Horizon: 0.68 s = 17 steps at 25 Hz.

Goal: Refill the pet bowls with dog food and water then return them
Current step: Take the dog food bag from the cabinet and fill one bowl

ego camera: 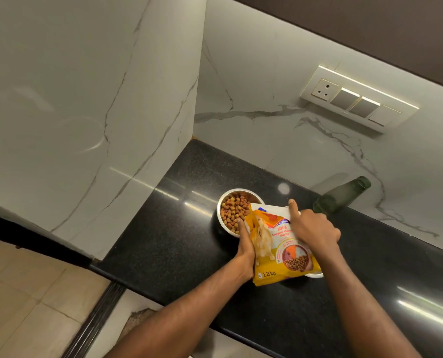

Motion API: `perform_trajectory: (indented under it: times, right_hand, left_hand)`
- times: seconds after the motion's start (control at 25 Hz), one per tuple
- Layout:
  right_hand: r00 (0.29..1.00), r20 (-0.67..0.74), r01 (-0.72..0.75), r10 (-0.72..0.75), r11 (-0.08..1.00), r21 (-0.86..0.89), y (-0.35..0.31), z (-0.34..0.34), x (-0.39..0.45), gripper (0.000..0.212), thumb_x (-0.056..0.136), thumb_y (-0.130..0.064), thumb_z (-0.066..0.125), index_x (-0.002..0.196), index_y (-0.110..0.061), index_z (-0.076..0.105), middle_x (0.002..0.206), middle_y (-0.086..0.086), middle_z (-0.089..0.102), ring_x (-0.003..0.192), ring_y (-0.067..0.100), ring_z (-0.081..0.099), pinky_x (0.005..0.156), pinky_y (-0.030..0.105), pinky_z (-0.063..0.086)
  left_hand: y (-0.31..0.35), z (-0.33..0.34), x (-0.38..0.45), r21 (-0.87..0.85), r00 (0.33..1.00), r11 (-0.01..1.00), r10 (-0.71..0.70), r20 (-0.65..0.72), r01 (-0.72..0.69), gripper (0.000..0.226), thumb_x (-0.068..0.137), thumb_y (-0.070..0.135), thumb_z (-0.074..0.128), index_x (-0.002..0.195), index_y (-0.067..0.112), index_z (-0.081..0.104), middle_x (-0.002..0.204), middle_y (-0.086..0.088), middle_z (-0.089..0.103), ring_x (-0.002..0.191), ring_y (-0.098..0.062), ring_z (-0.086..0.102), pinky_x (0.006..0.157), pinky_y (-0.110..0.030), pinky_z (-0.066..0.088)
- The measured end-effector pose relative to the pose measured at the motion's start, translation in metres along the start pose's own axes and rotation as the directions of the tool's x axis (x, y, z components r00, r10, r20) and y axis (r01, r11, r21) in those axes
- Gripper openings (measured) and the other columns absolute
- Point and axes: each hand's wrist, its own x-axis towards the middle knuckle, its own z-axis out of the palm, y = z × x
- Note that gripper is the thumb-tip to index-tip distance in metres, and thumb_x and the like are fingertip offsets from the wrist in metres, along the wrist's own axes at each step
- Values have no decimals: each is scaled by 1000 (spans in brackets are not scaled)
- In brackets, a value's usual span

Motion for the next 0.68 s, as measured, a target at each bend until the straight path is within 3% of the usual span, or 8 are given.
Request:
perform_trajectory:
  times: [0.12, 0.2, 0.32, 0.44, 0.56, 0.68]
  right_hand:
    - [999, -18, 28, -28, 999, 34, 6, 8, -12, 72, 108, -72, 24, 129, -19, 67, 105, 6, 68, 103, 29, 68, 98, 53, 47]
    - [997, -50, 56, -53, 996, 69, 12, 14, -22, 64, 110, -69, 26, 140, -26, 63, 102, 0, 69, 98, 21, 68, 91, 47, 48]
    - [990, -132, -5, 56, 933, 360, 22, 35, -46, 77, 103, -81, 19, 110, -28, 74, 76, -13, 67, 70, 4, 58, 68, 25, 31]
    - [965, -250, 77, 76, 832, 550, 25, 56, -77, 79, 91, -93, 7, 100, -40, 65, 71, -17, 67, 68, 2, 59, 65, 19, 24]
    - [953, -284, 127, 101, 720, 682, 32, 85, -94, 72, 93, -89, 11, 112, -42, 61, 79, -20, 66, 70, 3, 64, 63, 20, 37]
    - [962, -238, 142, 131, 508, 850, 35, 117, -104, 64, 96, -79, 29, 119, -31, 65, 96, -15, 74, 81, 9, 77, 62, 24, 61]
  left_hand:
    - [-6, -4, 0, -2, 1000, 1000, 21, 20, -21, 98, 86, 96, 20, 136, 29, 72, 125, -15, 81, 121, -39, 74, 105, -62, 58]
    - [-8, -7, 0, 8, 999, 999, 39, 30, -39, 96, 88, 95, 20, 135, 29, 72, 124, -14, 81, 120, -38, 75, 99, -57, 61]
    - [-11, -16, 1, 78, 990, 987, 138, 40, -141, 96, 91, 91, 22, 142, 25, 69, 131, -15, 78, 125, -38, 73, 111, -59, 55]
    - [-12, -30, -3, 247, 951, 920, 307, 27, -304, 86, 85, 90, 31, 132, 32, 74, 128, -13, 79, 124, -36, 74, 114, -60, 52]
    - [-11, -48, -6, 390, 899, 816, 432, 77, -426, 67, 93, 83, 29, 108, 43, 81, 114, -5, 84, 112, -27, 80, 106, -56, 59]
    - [-11, -60, -8, 484, 870, 738, 480, 116, -471, 72, 99, 80, 24, 119, 33, 75, 108, -5, 85, 104, -22, 82, 98, -51, 65]
